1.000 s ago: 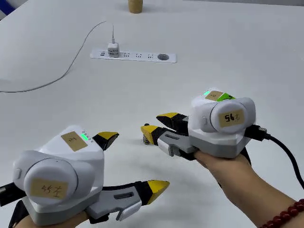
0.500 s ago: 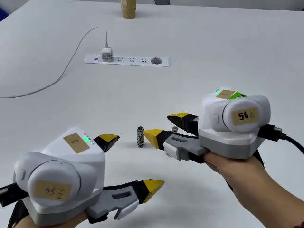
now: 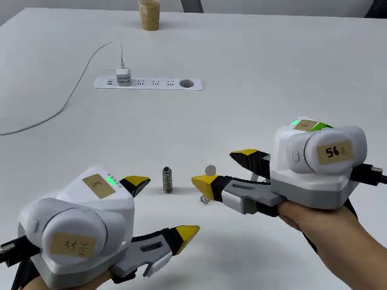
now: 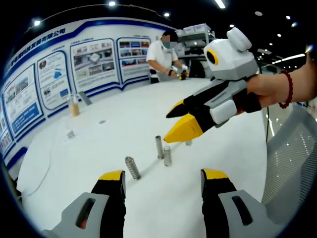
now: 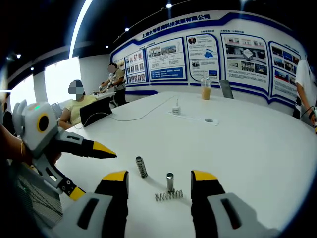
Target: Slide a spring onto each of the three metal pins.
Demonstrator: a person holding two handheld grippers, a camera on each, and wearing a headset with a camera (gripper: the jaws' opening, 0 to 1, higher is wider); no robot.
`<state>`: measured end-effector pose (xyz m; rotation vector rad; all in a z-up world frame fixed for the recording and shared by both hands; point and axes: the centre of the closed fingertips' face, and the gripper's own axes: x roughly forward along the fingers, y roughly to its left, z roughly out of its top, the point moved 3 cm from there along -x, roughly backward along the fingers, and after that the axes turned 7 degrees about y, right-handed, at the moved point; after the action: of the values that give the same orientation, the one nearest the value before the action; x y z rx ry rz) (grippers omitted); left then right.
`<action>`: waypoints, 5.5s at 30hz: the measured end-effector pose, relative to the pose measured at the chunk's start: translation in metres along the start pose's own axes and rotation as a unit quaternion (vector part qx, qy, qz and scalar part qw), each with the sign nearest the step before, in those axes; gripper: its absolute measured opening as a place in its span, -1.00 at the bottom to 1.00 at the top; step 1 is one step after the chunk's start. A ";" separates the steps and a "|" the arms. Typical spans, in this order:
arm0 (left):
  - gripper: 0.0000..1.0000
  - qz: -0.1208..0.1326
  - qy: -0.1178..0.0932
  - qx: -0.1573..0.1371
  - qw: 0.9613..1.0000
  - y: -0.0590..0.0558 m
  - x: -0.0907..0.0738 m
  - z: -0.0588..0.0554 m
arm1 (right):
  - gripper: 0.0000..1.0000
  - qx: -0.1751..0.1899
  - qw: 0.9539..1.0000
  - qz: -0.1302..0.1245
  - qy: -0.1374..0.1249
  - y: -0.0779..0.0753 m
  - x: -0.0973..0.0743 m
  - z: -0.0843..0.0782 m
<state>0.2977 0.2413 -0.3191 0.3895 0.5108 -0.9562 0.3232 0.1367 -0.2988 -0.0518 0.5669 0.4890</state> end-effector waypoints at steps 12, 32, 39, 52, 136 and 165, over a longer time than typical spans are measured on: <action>0.10 -0.002 0.013 0.005 1.000 -0.005 0.017 0.002 | 0.09 -0.001 1.000 -0.022 0.002 -0.020 -0.021 -0.012; -0.19 -0.012 0.028 -0.008 1.000 -0.011 0.052 0.003 | 0.19 0.013 1.000 -0.022 0.005 -0.036 -0.040 -0.033; -0.34 -0.009 0.033 -0.013 0.999 -0.008 0.064 0.001 | 0.19 0.014 1.000 -0.016 0.007 -0.037 -0.042 -0.039; -0.56 -0.015 0.051 -0.004 0.999 -0.008 0.082 -0.007 | 0.17 0.023 1.000 -0.016 0.008 -0.038 -0.043 -0.045; -0.79 -0.035 -0.119 0.005 0.992 -0.019 0.022 0.036 | -0.44 0.239 0.962 0.097 -0.090 -0.005 -0.033 -0.005; -0.79 -0.039 -0.149 -0.005 0.988 -0.023 0.009 0.047 | -0.76 0.345 0.917 0.171 -0.104 0.012 -0.030 0.006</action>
<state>0.2936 0.1981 -0.2885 0.2135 0.2586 -1.0655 0.2983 0.1356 -0.2767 0.7785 0.5132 0.6009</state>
